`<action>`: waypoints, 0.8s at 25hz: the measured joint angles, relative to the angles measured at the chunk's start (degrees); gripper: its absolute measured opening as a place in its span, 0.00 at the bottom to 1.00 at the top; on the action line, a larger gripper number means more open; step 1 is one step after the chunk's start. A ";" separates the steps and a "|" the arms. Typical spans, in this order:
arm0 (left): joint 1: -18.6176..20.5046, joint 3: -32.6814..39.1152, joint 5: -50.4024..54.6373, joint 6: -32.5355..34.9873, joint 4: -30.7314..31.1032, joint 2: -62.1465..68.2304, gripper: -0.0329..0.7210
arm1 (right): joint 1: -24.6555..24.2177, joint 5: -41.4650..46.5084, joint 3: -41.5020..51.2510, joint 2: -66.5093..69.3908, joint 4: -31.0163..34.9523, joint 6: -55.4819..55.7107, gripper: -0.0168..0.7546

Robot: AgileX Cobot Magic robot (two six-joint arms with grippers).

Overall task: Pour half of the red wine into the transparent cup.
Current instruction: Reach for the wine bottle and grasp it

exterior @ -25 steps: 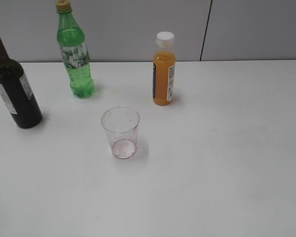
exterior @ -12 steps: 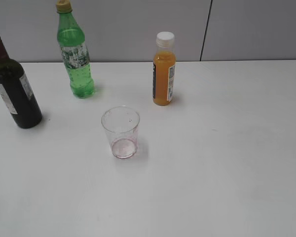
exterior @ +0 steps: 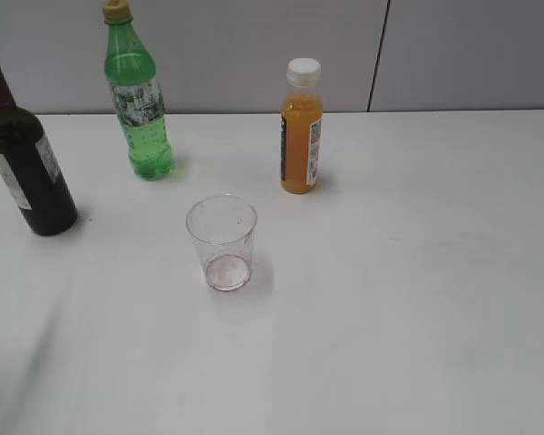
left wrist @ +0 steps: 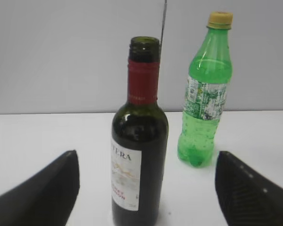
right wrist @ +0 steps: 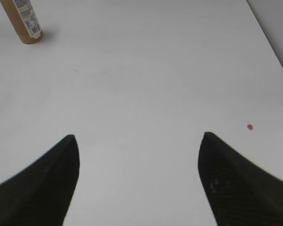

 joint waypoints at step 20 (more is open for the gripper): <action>-0.09 -4.33 -21.50 2.71 2.36 32.39 0.96 | 0.00 0.00 0.00 0.00 0.00 -0.06 0.79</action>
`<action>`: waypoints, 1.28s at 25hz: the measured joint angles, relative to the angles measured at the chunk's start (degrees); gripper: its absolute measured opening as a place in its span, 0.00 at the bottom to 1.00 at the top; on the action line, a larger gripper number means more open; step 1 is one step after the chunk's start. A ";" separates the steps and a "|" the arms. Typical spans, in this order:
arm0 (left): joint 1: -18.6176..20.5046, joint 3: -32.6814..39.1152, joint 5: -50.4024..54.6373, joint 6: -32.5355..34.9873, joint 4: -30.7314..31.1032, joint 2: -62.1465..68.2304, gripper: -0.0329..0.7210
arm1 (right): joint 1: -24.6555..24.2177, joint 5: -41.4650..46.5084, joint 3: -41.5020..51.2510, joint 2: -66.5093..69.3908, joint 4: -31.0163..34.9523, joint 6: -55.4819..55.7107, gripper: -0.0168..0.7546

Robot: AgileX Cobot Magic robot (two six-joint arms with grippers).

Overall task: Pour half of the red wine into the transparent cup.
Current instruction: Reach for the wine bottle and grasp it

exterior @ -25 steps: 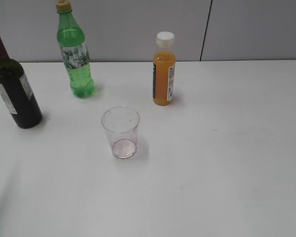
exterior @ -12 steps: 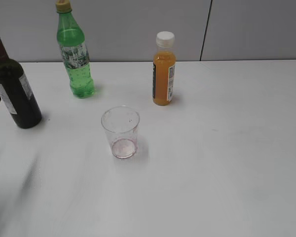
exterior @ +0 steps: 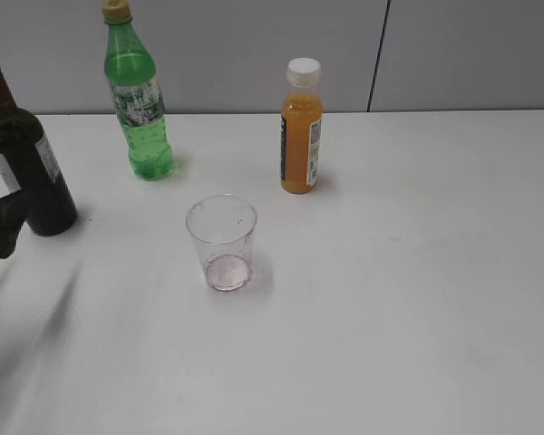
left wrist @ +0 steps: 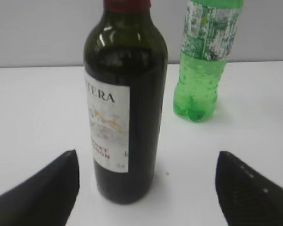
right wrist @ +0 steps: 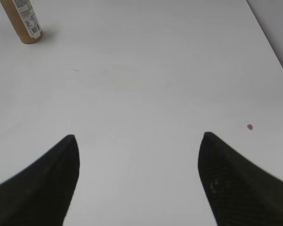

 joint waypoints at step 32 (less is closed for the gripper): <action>-5.47 -20.78 -0.29 -2.41 -12.59 19.11 0.96 | 0.00 0.00 0.00 0.00 0.00 0.05 0.79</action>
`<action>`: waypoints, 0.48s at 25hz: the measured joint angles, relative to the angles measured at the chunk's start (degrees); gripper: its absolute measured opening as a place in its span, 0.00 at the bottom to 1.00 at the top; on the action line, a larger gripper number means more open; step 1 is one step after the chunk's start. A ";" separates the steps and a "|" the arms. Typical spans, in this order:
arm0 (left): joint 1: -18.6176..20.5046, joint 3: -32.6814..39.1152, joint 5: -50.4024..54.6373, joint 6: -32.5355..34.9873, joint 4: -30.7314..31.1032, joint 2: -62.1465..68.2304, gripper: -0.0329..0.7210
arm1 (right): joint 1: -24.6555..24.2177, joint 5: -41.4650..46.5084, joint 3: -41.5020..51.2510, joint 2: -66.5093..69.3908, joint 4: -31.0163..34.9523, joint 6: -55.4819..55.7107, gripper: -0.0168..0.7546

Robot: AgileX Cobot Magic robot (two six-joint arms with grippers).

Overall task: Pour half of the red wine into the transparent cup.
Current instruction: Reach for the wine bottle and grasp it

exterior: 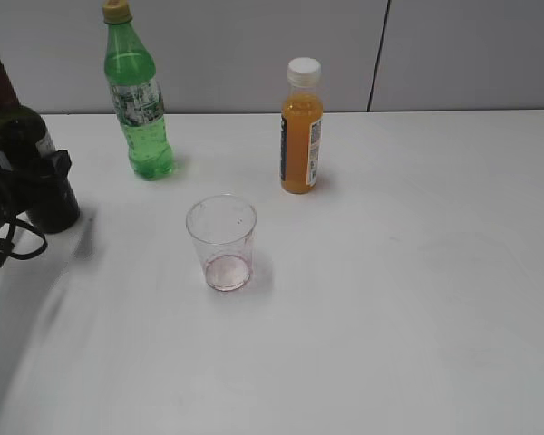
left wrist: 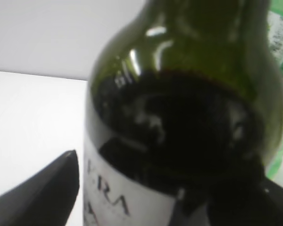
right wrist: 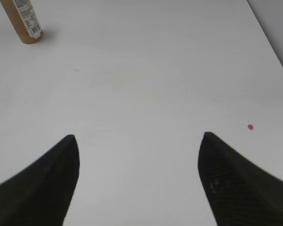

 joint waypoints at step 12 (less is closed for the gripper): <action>-0.40 -3.61 -0.14 -0.05 -1.75 3.42 0.90 | 0.00 0.00 0.00 0.00 0.00 0.00 0.79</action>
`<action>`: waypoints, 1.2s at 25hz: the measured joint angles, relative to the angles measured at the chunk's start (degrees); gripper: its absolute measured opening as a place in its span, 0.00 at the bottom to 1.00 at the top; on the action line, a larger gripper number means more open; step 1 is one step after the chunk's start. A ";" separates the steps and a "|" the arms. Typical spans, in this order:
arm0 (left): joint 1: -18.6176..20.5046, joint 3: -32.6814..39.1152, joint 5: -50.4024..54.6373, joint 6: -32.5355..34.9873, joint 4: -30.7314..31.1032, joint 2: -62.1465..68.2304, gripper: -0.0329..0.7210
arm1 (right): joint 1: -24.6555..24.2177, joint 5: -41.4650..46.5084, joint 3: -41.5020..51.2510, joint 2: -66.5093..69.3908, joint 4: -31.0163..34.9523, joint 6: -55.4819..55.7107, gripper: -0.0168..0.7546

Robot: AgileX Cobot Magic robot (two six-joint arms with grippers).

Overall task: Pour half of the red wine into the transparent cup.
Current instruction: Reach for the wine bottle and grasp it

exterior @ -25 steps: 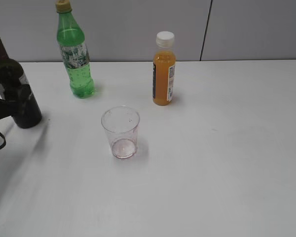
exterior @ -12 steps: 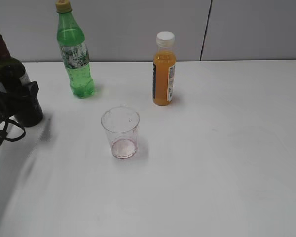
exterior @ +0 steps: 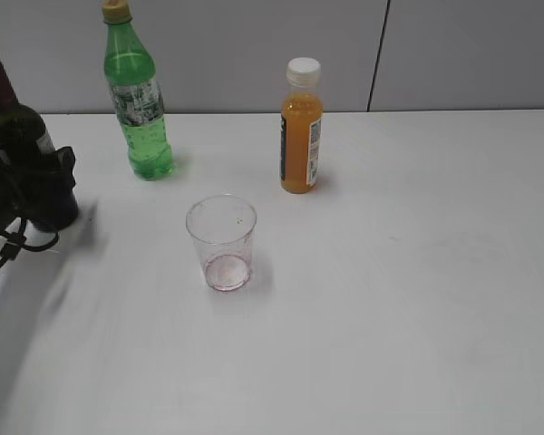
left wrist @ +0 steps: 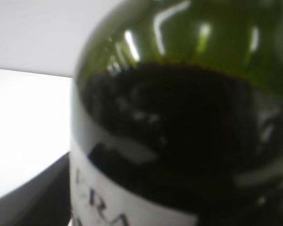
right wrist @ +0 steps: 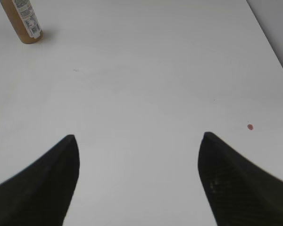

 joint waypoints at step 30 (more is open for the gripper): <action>-4.00 4.30 4.92 7.99 -3.98 -7.64 0.77 | 0.00 0.00 0.00 0.00 0.00 0.00 0.79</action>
